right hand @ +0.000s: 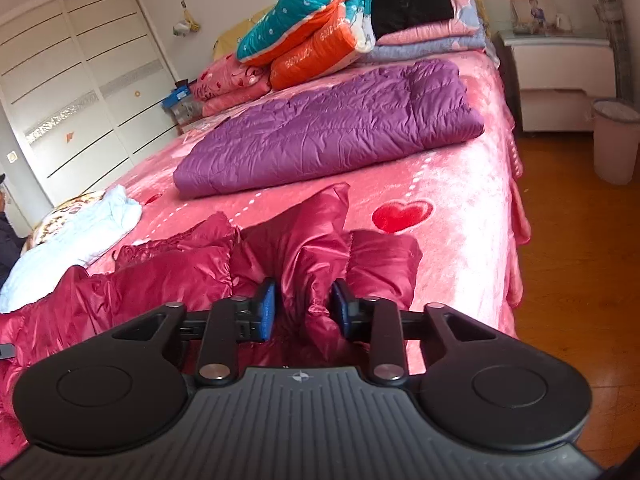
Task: Fold large clothes
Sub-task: 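Grasp the jacket's folded edge with both grippers, then release the jacket edge and open both grippers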
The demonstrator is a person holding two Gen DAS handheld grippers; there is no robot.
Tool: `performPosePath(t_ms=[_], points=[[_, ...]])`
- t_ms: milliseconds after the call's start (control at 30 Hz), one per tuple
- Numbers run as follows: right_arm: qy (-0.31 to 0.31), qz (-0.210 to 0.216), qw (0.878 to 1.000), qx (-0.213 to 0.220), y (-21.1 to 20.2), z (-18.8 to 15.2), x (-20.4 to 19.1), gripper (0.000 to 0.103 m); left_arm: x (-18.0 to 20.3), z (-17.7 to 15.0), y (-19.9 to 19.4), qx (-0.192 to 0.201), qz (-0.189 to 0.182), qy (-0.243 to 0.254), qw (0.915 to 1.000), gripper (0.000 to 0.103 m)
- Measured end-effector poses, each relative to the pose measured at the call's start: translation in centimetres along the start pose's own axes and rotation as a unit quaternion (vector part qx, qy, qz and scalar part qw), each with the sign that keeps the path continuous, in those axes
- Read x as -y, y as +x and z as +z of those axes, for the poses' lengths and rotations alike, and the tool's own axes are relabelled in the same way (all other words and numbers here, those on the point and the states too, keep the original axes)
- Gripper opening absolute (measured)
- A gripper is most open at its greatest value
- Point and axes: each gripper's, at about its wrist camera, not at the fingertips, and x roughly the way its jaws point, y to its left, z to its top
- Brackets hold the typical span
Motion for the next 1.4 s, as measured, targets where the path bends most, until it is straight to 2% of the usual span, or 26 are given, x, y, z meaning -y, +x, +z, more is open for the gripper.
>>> performPosePath(t_ms=[67, 167, 333, 500, 667, 767, 833, 933, 967, 1033, 1067, 1100, 1200, 1300, 1400], points=[[0.013, -0.010, 1.000, 0.025, -1.0, 0.4, 0.0, 0.029, 0.3, 0.2, -0.2, 0.007, 0.004, 0.006, 1.0000, 0.016], [0.025, -0.029, 0.997, 0.069, -2.4, 1.1, -0.2, 0.023, 0.3, 0.9, -0.4, 0.022, 0.008, -0.003, 0.9997, 0.010], [0.014, -0.059, 0.992, 0.110, -2.9, 2.4, -1.1, 0.020, 0.8, 3.0, -0.4, 0.050, 0.017, -0.010, 0.9986, 0.008], [0.014, -0.083, 0.987, 0.134, -1.7, 3.9, -1.2, 0.018, 1.3, 5.3, 1.0, 0.059, 0.034, -0.013, 0.9976, 0.008], [0.042, -0.108, 0.983, 0.145, 0.6, 4.9, 0.1, 0.018, 1.7, 6.4, 3.6, 0.058, 0.059, -0.010, 0.9965, 0.008], [0.063, -0.106, 0.984, 0.128, 2.2, 4.7, 0.7, 0.018, 1.9, 6.6, 5.4, 0.054, 0.070, -0.011, 0.9960, 0.008], [0.053, -0.102, 0.987, 0.116, 2.8, 4.5, 0.0, 0.020, 2.2, 6.4, 6.8, 0.048, 0.082, -0.009, 0.9955, 0.009], [0.031, -0.092, 0.990, 0.101, 3.0, 4.7, -1.3, 0.027, 2.7, 6.2, 8.5, 0.044, 0.101, -0.004, 0.9939, 0.012], [0.027, -0.087, 0.991, 0.098, 3.0, 5.0, -1.6, 0.032, 2.8, 6.2, 8.9, 0.045, 0.107, -0.003, 0.9932, 0.013], [0.012, -0.085, 0.991, 0.101, 2.3, 5.4, -2.7, 0.058, 3.2, 6.4, 9.5, 0.050, 0.121, 0.004, 0.9913, 0.015], [0.003, -0.084, 0.991, 0.104, 2.0, 5.7, -3.2, 0.078, 3.3, 6.4, 9.8, 0.052, 0.129, 0.006, 0.9903, 0.017], [-0.010, -0.079, 0.991, 0.108, 1.6, 5.9, -3.9, 0.086, 3.4, 6.5, 10.0, 0.054, 0.135, 0.007, 0.9893, 0.018], [-0.047, -0.063, 0.990, 0.120, 0.2, 6.0, -6.0, 0.099, 3.3, 6.7, 10.9, 0.059, 0.153, 0.005, 0.9864, 0.027], [-0.062, -0.040, 0.991, 0.110, -0.2, 5.7, -7.7, 0.100, 2.7, 6.7, 11.2, 0.058, 0.159, -0.009, 0.9855, 0.039], [-0.075, -0.025, 0.993, 0.090, 0.2, 4.4, -8.9, 0.101, 2.7, 6.6, 9.8, 0.073, 0.152, -0.015, 0.9856, 0.049]])
